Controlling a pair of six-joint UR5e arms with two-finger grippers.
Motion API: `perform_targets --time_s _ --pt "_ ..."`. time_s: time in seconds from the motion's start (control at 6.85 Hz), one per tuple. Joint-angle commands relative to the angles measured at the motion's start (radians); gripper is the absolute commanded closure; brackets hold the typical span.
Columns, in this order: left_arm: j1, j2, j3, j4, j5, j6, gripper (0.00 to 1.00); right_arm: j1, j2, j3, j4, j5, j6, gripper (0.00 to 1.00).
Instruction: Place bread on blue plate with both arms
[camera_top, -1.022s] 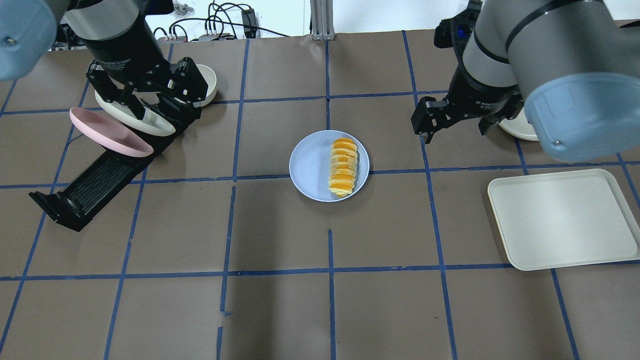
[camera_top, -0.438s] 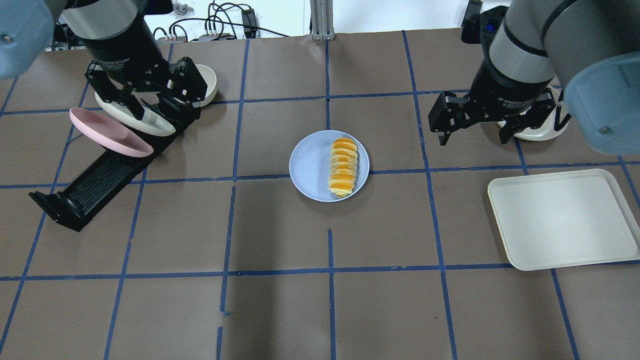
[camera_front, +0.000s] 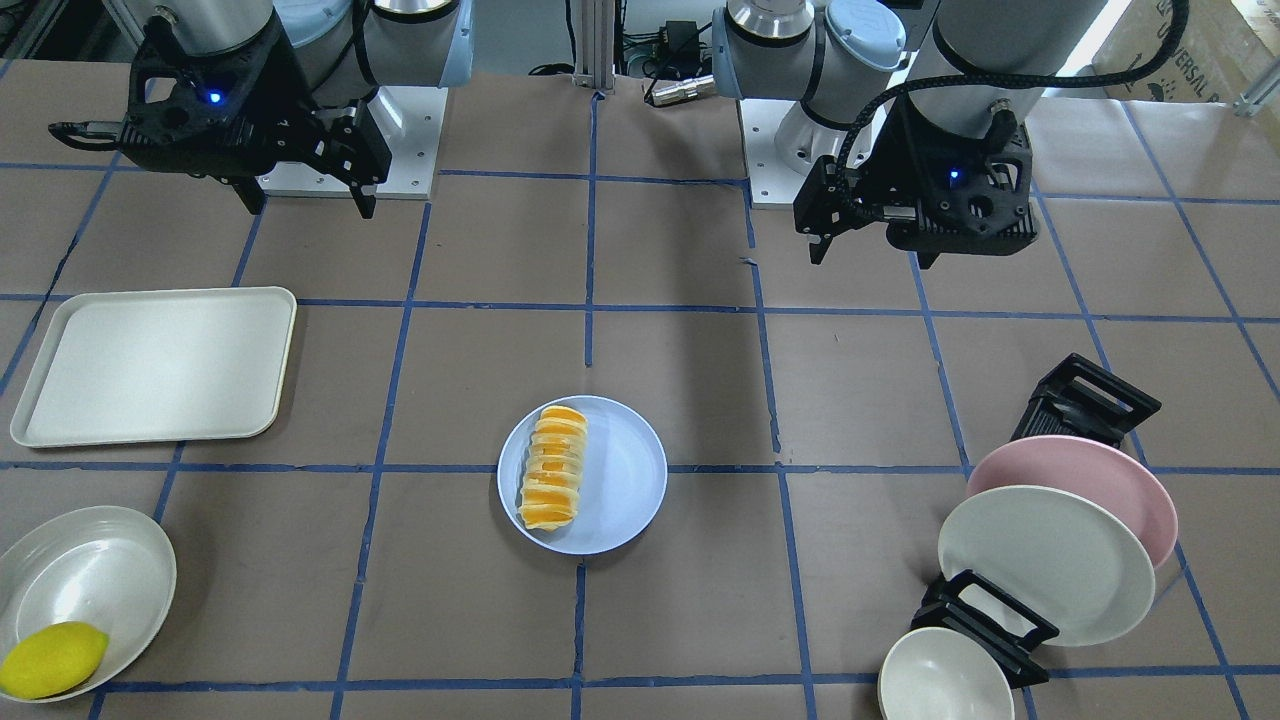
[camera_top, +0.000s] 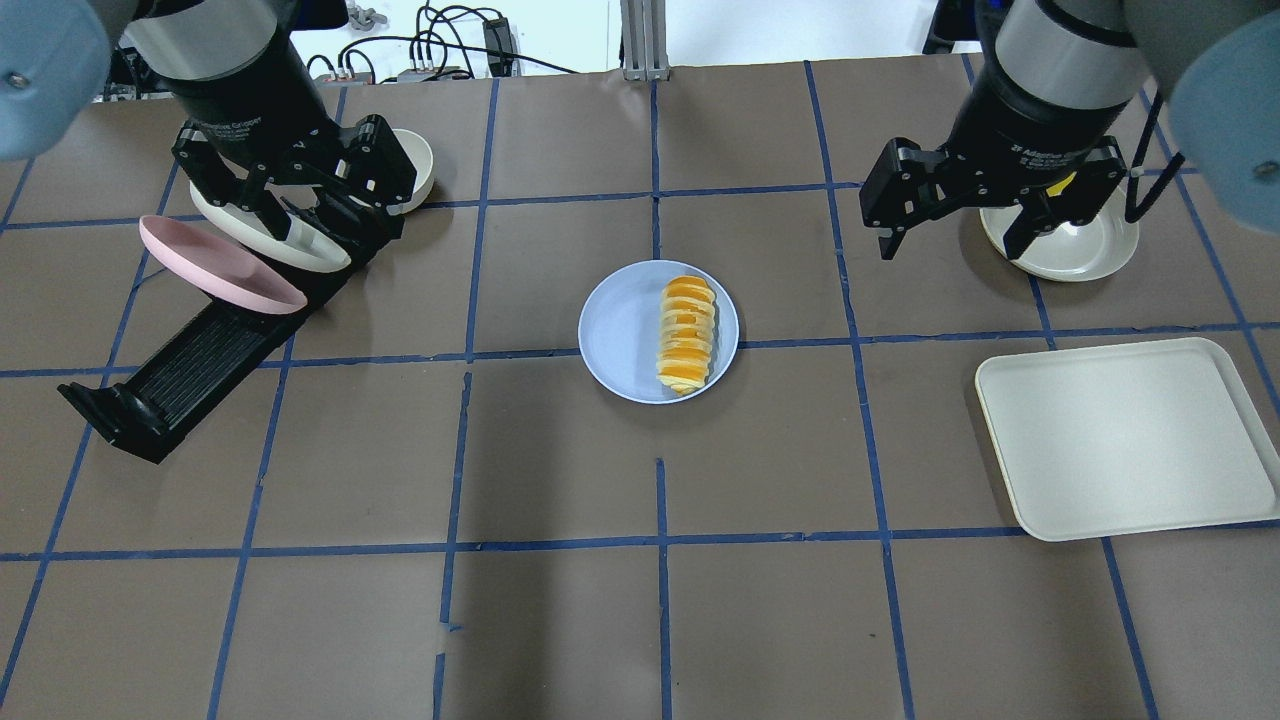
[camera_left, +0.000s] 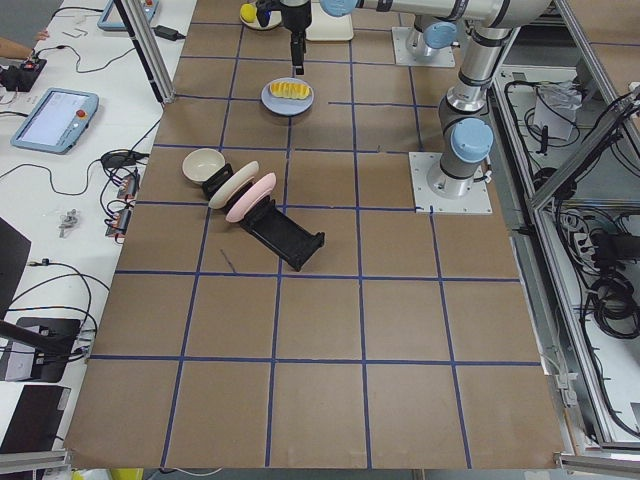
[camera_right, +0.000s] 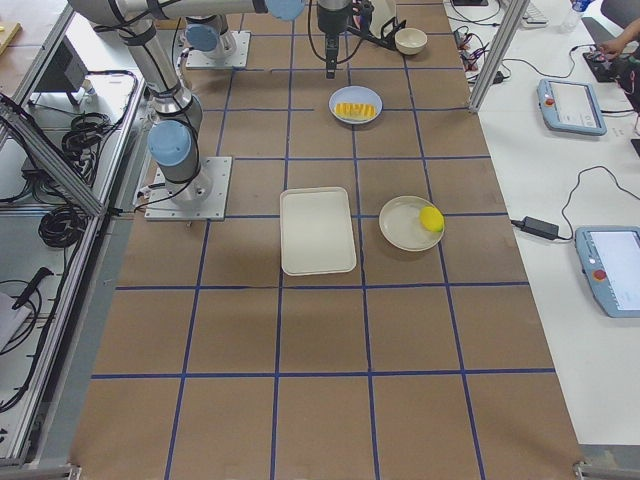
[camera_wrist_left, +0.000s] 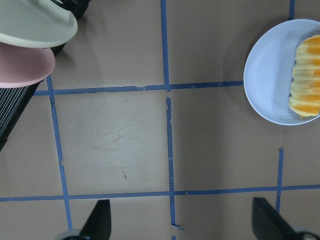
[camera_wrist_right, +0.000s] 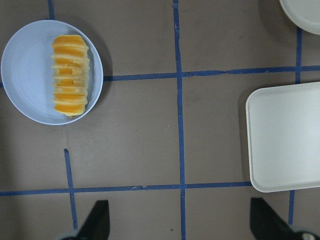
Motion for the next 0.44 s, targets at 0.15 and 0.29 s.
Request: perform_targets --time_s 0.15,0.29 --pt "0.001 0.0 -0.007 0.004 0.006 0.0 0.0 0.002 0.036 -0.062 0.042 -0.01 -0.001 0.0" --pt "0.001 0.0 -0.007 0.002 0.01 0.0 0.0 0.002 0.061 -0.096 0.05 -0.035 -0.001 0.0"
